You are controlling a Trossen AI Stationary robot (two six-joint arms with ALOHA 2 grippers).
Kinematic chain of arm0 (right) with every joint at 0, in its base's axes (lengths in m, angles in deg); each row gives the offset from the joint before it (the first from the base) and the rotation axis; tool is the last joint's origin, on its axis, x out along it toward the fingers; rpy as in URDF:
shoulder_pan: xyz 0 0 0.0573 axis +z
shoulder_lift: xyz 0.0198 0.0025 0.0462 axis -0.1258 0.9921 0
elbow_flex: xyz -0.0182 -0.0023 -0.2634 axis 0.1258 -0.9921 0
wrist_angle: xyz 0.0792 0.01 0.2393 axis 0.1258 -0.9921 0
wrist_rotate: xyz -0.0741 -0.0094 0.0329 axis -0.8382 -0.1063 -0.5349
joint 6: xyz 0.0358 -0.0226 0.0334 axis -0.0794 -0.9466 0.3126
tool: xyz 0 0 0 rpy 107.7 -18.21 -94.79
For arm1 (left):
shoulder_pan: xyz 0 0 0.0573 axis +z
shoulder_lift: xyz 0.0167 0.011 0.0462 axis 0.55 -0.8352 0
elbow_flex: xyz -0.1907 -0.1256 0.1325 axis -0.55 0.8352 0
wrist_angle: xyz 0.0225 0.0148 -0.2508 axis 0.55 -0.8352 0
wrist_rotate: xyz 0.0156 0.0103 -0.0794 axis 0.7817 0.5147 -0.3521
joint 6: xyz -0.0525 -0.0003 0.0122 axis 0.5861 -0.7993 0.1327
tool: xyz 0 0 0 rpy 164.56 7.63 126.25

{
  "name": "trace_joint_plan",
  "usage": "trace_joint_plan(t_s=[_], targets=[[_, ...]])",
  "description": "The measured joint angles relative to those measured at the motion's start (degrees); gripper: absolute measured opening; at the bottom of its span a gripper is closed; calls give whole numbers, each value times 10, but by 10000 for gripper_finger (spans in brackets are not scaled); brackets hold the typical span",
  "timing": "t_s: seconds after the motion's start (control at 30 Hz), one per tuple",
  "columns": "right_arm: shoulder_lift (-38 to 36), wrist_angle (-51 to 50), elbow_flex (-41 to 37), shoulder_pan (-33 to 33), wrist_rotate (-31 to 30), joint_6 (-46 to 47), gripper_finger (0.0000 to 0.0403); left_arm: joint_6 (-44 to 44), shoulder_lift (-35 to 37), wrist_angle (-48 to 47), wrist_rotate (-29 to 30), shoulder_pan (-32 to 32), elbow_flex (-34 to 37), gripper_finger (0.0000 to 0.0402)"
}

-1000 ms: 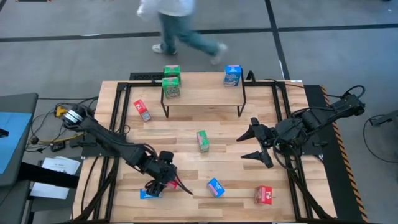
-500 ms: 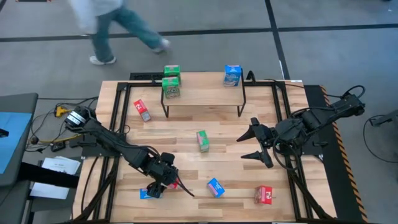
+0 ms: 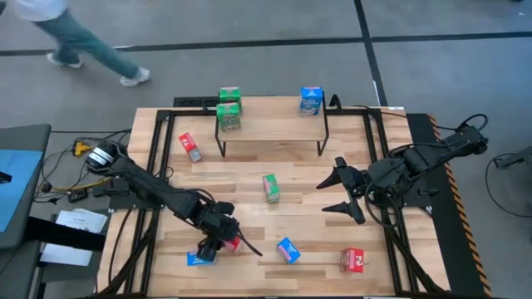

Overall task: Stack cereal on shelf
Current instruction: Put the bottom left red cereal box on the shelf

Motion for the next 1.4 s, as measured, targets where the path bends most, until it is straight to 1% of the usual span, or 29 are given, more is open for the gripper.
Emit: trace_joint_plan(t_s=[0.17,0.5,0.8,1.0,1.13,1.27,1.4], targets=[[0,0,0,0,0,0,345,-28,34,0,12,18,0,172],[0,0,0,0,0,0,345,-71,133,13,88,96,0,174],[0,0,0,0,0,0,345,-152,202,119,149,164,-1,174],[0,0,0,0,0,-1,345,-228,212,207,188,208,-1,174],[0,0,0,0,0,-2,345,-267,211,263,189,239,-1,174],[0,0,0,0,-1,-3,345,-272,211,286,189,277,-1,174],[0,0,0,-1,-1,-21,345,-270,201,265,180,316,-28,174]])
